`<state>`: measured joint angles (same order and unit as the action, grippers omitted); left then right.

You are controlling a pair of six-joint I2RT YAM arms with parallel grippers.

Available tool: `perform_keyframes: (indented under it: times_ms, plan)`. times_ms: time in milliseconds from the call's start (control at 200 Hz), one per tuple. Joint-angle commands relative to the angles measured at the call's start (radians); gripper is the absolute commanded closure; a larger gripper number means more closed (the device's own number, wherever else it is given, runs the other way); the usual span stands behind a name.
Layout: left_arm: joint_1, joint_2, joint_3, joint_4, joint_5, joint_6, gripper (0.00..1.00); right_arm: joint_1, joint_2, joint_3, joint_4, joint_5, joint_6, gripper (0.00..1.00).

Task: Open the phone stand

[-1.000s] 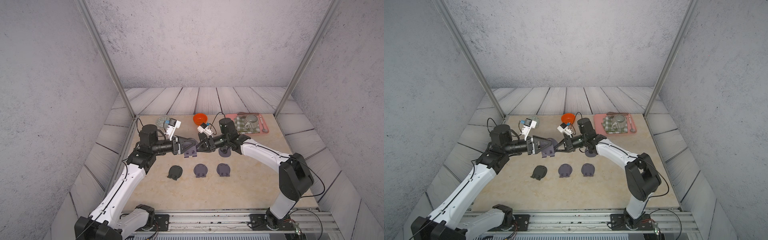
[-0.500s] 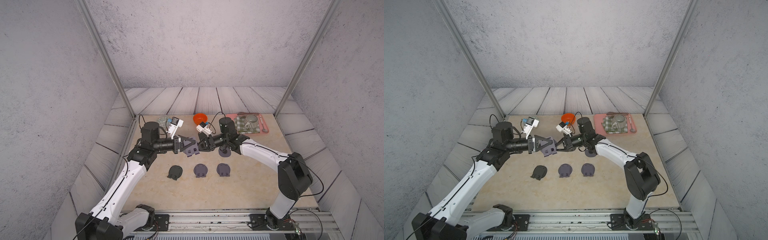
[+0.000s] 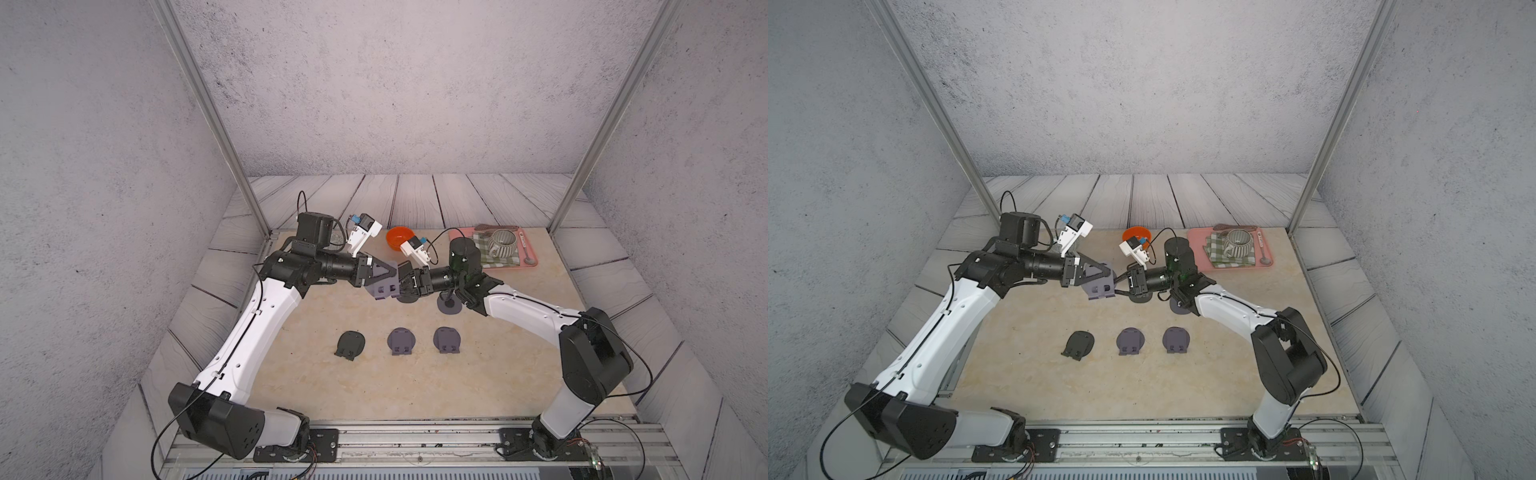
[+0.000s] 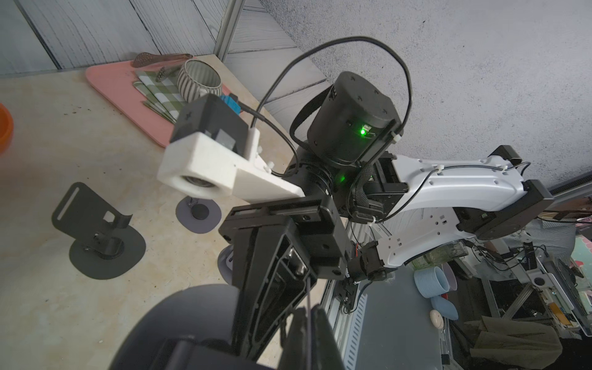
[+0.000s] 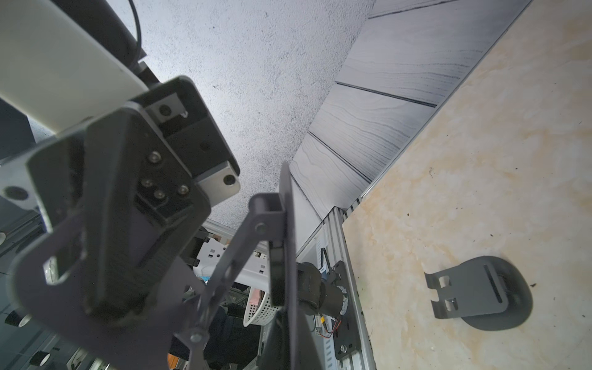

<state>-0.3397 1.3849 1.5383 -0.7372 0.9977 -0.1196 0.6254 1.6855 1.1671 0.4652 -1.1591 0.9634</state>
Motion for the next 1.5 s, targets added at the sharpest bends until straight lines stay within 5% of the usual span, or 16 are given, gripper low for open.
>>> perform_keyframes:
  times_ms: [0, 360, 535, 686, 891, 1216, 1491]
  plan:
    - [0.053, -0.007, 0.157, 0.211, -0.117, 0.09, 1.0, 0.049, 0.023, -0.094, -0.159, -0.04, -0.017, 1.0]
    - [0.128, 0.023, 0.197, 0.337, -0.135, -0.013, 1.0, 0.071, 0.028, -0.134, -0.116, -0.021, 0.026, 1.0]
    - [0.114, -0.056, 0.152, 0.347, -0.251, 0.074, 1.0, 0.072, 0.089, -0.189, 0.123, -0.02, 0.233, 1.0]
    - [0.108, -0.079, 0.129, 0.339, -0.273, 0.128, 1.0, 0.073, 0.126, -0.199, 0.166, -0.015, 0.277, 1.0]
    - [0.08, -0.058, 0.144, 0.323, -0.309, 0.215, 1.0, 0.073, 0.123, -0.196, 0.128, -0.004, 0.258, 1.0]
    - [0.067, 0.053, 0.236, 0.128, -0.211, 0.306, 1.0, 0.073, 0.093, -0.184, 0.019, 0.046, 0.186, 1.0]
    - [0.054, 0.047, 0.109, 0.112, -0.25, 0.334, 1.0, 0.073, 0.073, -0.094, -0.179, 0.104, 0.061, 1.0]
